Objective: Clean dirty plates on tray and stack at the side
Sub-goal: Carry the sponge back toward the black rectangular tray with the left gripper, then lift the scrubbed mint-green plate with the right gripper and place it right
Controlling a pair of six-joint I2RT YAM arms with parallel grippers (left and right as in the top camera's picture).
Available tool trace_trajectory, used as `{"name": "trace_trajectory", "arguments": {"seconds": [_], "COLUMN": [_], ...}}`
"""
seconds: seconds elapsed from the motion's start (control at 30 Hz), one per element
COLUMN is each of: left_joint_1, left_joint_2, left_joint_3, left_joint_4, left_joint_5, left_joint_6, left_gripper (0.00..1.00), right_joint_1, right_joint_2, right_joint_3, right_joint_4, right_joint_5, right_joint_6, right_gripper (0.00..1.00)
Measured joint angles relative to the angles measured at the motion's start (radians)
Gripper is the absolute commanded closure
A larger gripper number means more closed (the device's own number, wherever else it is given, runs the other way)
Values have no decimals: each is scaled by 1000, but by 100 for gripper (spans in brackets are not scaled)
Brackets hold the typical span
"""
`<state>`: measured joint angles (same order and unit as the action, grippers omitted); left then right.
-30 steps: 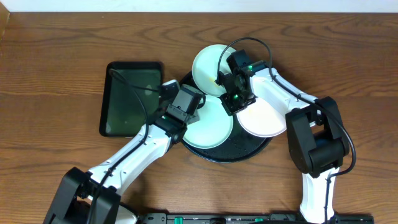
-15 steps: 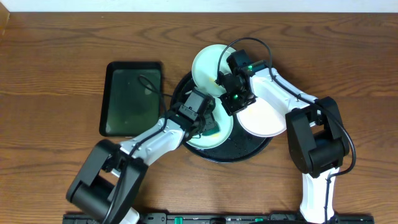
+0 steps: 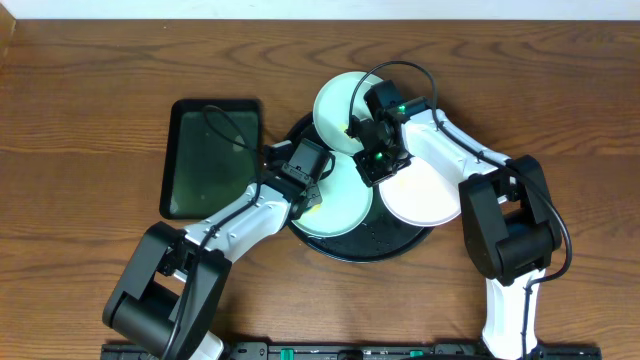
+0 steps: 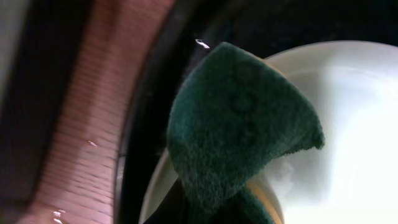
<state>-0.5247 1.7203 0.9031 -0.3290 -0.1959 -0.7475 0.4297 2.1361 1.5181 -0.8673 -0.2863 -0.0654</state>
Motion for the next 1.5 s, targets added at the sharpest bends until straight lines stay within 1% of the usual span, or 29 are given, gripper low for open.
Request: {"name": "trace_trajectory", "arguments": {"seconds": [0.2, 0.33, 0.5, 0.63, 0.8, 0.9, 1.1, 1.33, 1.5], "left_joint_1": [5, 31, 43, 63, 171, 252, 383, 484, 491], "left_joint_2": [-44, -154, -340, -476, -562, -578, -578, -578, -578], "left_joint_3": [-3, -17, -19, -19, -19, -20, -23, -23, -23], "left_joint_4": [-15, -34, -47, -104, -232, -317, -451, -478, -475], "left_joint_5": [-60, -119, -163, -173, -180, -185, -185, -184, -164], "left_joint_6": [16, 19, 19, 18, 16, 15, 15, 50, 75], "left_gripper": [93, 93, 93, 92, 92, 93, 93, 92, 93], "right_joint_1": [0, 7, 10, 10, 10, 17, 73, 180, 272], "right_joint_2": [0, 0, -6, -19, -100, -193, -368, -483, -515], "right_joint_3": [-1, 0, 0, 0, 1, 5, 15, 17, 18], "right_joint_4": [-1, -6, -25, -49, -64, -67, -40, 10, 66], "right_joint_5": [-3, 6, 25, 41, 99, 190, 462, 789, 991], "right_joint_6": [0, 0, 0, -1, 0, 0, 0, -25, -130], "right_gripper": [99, 99, 99, 98, 98, 98, 99, 99, 99]}}
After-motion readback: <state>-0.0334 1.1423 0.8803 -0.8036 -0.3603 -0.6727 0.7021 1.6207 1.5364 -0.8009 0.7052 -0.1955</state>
